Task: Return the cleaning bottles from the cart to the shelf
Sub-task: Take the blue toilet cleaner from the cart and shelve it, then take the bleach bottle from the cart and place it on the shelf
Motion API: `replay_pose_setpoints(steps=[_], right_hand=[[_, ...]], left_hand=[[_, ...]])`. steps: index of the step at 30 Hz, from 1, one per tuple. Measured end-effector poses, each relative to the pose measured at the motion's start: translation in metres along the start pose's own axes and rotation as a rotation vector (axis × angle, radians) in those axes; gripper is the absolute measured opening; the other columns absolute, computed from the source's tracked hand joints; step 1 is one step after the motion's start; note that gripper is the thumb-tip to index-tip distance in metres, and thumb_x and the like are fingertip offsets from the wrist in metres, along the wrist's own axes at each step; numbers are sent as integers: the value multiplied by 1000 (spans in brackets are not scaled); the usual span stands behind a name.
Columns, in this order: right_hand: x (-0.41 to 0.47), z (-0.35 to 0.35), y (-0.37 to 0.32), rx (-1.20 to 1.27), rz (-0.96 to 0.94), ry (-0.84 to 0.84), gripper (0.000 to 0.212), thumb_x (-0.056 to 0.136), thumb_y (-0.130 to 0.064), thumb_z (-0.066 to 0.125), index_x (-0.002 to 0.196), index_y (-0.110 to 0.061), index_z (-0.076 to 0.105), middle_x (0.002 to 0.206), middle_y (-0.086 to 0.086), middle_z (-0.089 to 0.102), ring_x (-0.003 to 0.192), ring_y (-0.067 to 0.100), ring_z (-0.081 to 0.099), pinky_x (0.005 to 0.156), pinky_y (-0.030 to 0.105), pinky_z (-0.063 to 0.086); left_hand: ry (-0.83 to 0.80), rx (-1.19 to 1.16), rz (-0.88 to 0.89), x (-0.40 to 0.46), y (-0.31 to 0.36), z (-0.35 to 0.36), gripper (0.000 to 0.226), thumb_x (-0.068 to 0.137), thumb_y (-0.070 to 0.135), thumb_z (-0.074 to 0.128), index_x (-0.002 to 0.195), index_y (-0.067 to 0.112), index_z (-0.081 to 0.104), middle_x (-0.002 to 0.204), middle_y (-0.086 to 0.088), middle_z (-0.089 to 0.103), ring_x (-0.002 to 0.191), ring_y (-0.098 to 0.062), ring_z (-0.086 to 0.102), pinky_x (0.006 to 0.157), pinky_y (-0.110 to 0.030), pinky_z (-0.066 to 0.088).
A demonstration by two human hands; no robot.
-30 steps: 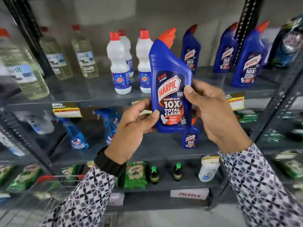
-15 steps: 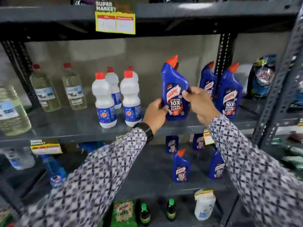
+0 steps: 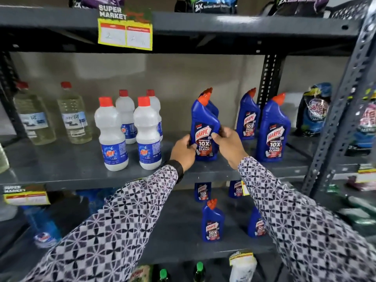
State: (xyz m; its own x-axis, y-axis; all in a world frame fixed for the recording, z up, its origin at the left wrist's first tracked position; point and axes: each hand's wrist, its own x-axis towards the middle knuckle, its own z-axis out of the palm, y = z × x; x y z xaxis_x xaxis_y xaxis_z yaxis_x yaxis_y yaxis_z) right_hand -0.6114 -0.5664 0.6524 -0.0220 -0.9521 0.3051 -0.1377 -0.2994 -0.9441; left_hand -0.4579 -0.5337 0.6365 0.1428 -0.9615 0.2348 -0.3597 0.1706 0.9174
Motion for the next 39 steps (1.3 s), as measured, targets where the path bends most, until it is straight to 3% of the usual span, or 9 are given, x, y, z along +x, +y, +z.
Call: replay_pose_setpoints(steps=[4,7,13,19,23,28,33,36,39], right_hand=[[-23,5,-13,-201,-109,294,31,95,-25,71,124,-15,64,100,-5,72,93,13,70,86,35,57],[-53,21,-25,-120,-178,241,21,94,-26,71,112,-18,67,91,-10,69,84,4,67,78,27,57],[-131,122,-29,-50,-240,-184,14,87,-18,76,89,-30,69,78,-13,70,74,6,65,65,26,50],[-250,315,28,-54,-142,-830,16,88,-7,76,91,-21,71,79,-6,69,68,1,60,63,15,49],[-351,452,98,-148,-9,-1145,15,78,-17,76,85,-29,71,78,2,73,69,4,62,68,20,51],[-463,587,214,-436,32,-1529,10,83,-13,75,90,-20,73,89,8,77,80,17,67,82,43,58],[-561,679,299,-793,63,-1903,32,81,-29,75,111,-17,75,118,10,77,112,30,70,96,39,56],[-610,710,345,-890,102,-2040,37,71,-41,71,104,-25,70,123,8,73,119,31,67,90,34,53],[-649,725,383,-958,208,-2090,63,83,-42,73,139,-17,58,146,5,61,130,29,59,98,33,49]], left_hand=[[57,-1,-49,-37,19,-16,68,102,20,60,163,21,30,156,-7,54,140,-23,56,114,-38,49],[62,22,44,-77,9,-42,64,99,20,65,159,25,41,150,-4,58,129,-15,64,107,-35,54],[400,-94,25,-188,-72,-161,26,96,10,72,119,21,77,107,5,82,100,-12,78,92,-33,62],[722,-113,-342,-339,-224,-278,27,91,7,73,94,33,79,84,17,82,78,-1,73,86,-42,60],[897,-111,-707,-441,-335,-337,20,77,35,69,86,51,78,81,1,79,80,-22,74,85,-46,62],[838,-159,-1238,-565,-489,-369,36,66,45,66,95,25,74,97,-23,78,94,-39,78,88,-47,65],[632,-147,-1719,-620,-576,-367,40,94,25,67,128,4,67,129,-20,71,129,-38,65,105,-38,53],[522,-197,-1806,-630,-622,-350,33,98,29,66,120,4,69,123,-17,72,131,-36,64,105,-39,52],[553,-358,-1817,-630,-655,-325,43,96,38,69,128,10,63,126,-13,68,131,-33,64,105,-36,52]])
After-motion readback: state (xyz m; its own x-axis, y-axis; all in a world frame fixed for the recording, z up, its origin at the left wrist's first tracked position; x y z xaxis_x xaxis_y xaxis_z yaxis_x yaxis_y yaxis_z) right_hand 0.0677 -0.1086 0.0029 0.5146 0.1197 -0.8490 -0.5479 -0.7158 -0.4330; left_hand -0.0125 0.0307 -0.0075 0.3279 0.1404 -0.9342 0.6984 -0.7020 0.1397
